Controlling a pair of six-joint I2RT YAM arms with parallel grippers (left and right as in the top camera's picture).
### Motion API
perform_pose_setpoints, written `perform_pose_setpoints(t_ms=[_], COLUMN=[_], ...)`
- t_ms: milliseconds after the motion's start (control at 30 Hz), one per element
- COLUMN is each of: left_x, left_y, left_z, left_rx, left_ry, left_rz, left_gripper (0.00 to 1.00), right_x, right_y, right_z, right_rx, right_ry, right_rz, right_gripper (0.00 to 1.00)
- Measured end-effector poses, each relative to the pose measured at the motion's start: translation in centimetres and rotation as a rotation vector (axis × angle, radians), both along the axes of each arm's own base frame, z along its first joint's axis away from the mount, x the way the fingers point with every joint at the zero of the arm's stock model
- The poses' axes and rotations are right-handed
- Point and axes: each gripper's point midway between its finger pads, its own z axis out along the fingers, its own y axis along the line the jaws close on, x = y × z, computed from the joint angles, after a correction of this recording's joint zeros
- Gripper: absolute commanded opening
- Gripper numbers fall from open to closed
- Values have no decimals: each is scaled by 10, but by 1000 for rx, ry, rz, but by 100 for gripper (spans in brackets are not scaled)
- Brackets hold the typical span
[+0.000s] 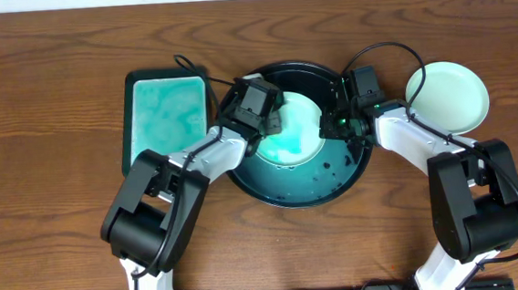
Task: Clean dirty plates on tray and stack at the side
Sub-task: 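Scrub the second pale green plate with the sponge in the left gripper, then return the sponge to the teal tray and lift the plate rightward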
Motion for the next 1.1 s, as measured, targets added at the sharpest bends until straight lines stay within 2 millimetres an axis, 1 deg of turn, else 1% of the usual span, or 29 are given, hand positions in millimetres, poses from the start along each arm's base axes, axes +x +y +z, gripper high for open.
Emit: perform_pose_setpoints(t_ms=[67,200,267,333,400,500,600,667,700,733,800,867,933,1000,1100], left_x=[3,8,12,16,21,24,20,16,14,14,11,7,3,2,1], left_y=[11,22,31,45,60,74,86,100,110,120,142,165,182,193,201], left_z=[3,13,23,37,57,95,134,152,158,161,156,143,131,117,99], left_rx=[46,107,126,145,151,124,93,86,87,92,115,148,175,194,215], left_ry=[-15,-55,-82,-113,-153,-213,-265,-280,-282,-278,-245,-186,-136,-94,-45], left_rz=[11,21,49,88,134,174,196,220,240,260,301,341,374,394,407], left_gripper=[7,7,7,7,7,7,7,7,7,8,7,7,7,7,7], right_x=[2,3,3,4,5,6,10,15,18,21,29,39,48,53,55], right_y=[1,5,5,4,3,2,1,0,0,-1,-4,-10,-14,-15,-12], right_z=[1,3,4,3,4,4,7,13,19,26,47,73,101,125,150], right_rx=[4,18,18,12,0,-15,-36,-51,-60,-74,-118,-186,-266,-360,-500], right_ry=[-8,-15,-16,-21,-31,-43,-63,-88,-108,-131,-193,-278,-371,-458,-556], right_rz=[1,10,11,16,24,41,66,90,105,115,131,145,164,189,247], right_gripper=[1,1,1,1,1,1,1,1,1,1,1,1,1,1,1])
